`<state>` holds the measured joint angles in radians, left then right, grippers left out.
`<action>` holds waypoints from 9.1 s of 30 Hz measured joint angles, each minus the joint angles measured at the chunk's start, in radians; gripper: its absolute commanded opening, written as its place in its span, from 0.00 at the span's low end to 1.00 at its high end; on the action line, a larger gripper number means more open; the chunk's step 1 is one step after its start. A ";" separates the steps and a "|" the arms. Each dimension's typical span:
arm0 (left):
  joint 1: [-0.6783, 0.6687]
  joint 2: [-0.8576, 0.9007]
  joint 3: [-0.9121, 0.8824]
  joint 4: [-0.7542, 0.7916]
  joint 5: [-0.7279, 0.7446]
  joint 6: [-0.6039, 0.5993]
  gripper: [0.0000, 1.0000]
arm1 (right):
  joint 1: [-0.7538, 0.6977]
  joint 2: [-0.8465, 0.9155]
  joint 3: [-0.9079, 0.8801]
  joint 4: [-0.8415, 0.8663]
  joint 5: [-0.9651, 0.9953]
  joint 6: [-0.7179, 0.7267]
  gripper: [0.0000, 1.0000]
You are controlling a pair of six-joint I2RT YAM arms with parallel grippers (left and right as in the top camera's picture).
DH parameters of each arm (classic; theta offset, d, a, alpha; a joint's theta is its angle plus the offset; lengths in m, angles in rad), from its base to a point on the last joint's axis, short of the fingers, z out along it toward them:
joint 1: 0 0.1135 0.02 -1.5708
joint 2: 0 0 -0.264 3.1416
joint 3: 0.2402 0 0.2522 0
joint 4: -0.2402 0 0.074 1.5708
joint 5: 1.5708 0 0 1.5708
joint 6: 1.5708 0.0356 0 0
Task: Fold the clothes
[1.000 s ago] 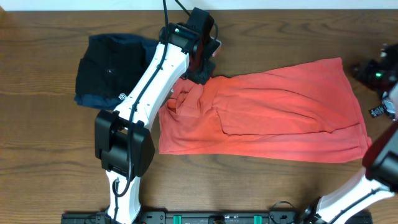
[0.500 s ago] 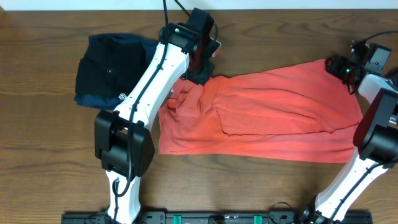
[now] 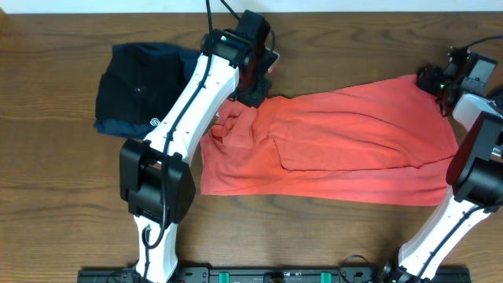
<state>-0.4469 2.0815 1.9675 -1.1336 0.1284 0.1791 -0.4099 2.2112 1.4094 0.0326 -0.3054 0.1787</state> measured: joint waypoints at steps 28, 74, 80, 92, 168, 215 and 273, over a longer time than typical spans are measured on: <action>0.000 0.000 0.000 -0.001 0.000 0.000 0.17 | -0.049 -0.043 0.001 -0.022 -0.196 0.000 0.01; -0.027 0.014 -0.340 0.615 0.098 0.082 0.29 | -0.206 -0.332 0.003 -0.910 -0.146 -0.089 0.01; -0.049 0.055 -0.340 0.609 0.107 0.086 0.06 | -0.206 -0.332 0.003 -0.911 -0.146 -0.089 0.01; -0.053 0.021 -0.226 0.623 -0.054 0.111 0.06 | -0.206 -0.332 0.003 -0.894 -0.137 -0.090 0.01; 0.008 0.183 -0.183 0.554 -0.057 0.140 0.46 | -0.344 -0.332 0.003 -0.736 -0.170 -0.049 0.01; 0.008 -0.093 -0.053 0.014 0.135 0.132 0.15 | -0.386 -0.332 0.003 -0.554 -0.227 -0.026 0.02; -0.028 0.061 -0.145 0.326 -0.026 0.106 0.06 | -0.386 -0.332 0.003 -0.483 -0.344 -0.025 0.01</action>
<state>-0.4751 2.1426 1.8229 -0.8078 0.1028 0.2852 -0.7963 1.8797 1.4120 -0.4503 -0.6495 0.1535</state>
